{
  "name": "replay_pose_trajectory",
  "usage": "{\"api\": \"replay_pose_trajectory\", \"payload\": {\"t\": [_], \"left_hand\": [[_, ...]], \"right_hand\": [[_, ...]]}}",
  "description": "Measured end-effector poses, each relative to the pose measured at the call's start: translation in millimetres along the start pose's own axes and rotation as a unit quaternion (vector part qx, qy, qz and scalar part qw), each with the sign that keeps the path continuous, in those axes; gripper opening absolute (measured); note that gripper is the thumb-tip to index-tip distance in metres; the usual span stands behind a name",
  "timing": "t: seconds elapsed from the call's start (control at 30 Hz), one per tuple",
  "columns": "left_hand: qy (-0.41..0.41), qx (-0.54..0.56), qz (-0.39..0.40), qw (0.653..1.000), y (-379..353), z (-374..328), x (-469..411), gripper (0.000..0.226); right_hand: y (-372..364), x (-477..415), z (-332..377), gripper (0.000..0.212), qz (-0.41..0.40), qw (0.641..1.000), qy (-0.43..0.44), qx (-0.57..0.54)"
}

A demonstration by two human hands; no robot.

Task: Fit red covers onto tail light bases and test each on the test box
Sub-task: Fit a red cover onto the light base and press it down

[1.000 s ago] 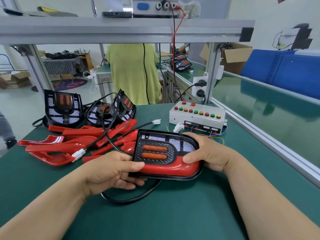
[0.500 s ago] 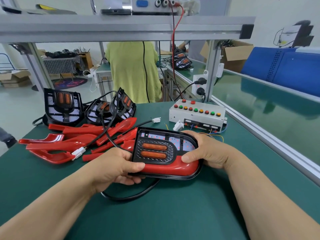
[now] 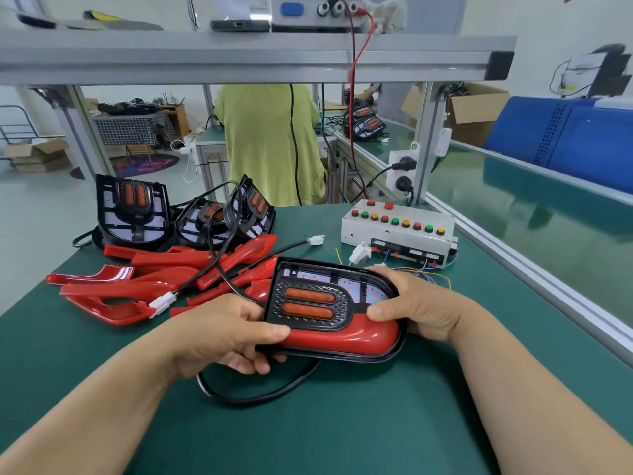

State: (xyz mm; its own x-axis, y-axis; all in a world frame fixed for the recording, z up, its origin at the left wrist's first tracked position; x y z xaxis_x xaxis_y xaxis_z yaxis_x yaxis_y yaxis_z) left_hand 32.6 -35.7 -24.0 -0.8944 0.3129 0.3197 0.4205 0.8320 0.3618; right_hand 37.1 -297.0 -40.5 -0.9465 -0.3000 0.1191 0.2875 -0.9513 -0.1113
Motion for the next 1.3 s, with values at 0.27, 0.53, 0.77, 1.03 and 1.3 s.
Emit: {"api": "replay_pose_trajectory", "payload": {"t": [0.27,0.53,0.77,1.03,1.3], "left_hand": [[-0.045,-0.072,-0.192,0.978,49,-2,-2,0.048],[-0.103,-0.108,-0.474,0.868,97,14,-11,0.019],[-0.103,-0.260,-0.527,0.802,113,6,-26,0.023],[-0.008,-0.391,-0.435,0.811,127,20,-56,0.037],[-0.020,-0.371,-0.499,0.783,134,27,-48,0.026]], "right_hand": [[-3,-1,-1,0.067,-0.014,1.000,0.013,0.001],[-9,-1,-1,0.063,0.005,1.000,0.013,0.007],[-16,-5,-4,0.078,0.008,1.000,0.013,0.006],[-17,-6,-2,0.086,-0.015,0.999,0.025,0.041],[-17,-7,-3,0.045,-0.067,0.995,0.026,0.070]]}}
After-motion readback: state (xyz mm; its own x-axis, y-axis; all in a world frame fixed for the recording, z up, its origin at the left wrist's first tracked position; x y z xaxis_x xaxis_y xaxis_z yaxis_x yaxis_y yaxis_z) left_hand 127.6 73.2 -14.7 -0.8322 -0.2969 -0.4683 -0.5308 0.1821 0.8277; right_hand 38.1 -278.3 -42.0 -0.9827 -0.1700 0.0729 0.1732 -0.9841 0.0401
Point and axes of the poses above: each hand's wrist, its own x-axis away from the middle knuckle, its own y-axis out of the back of the hand, z = x × y, the point moved 3 cm from there along -x, towards the middle knuckle, and after that the axes turned 12 degrees about -z, right-handed, at the moved point
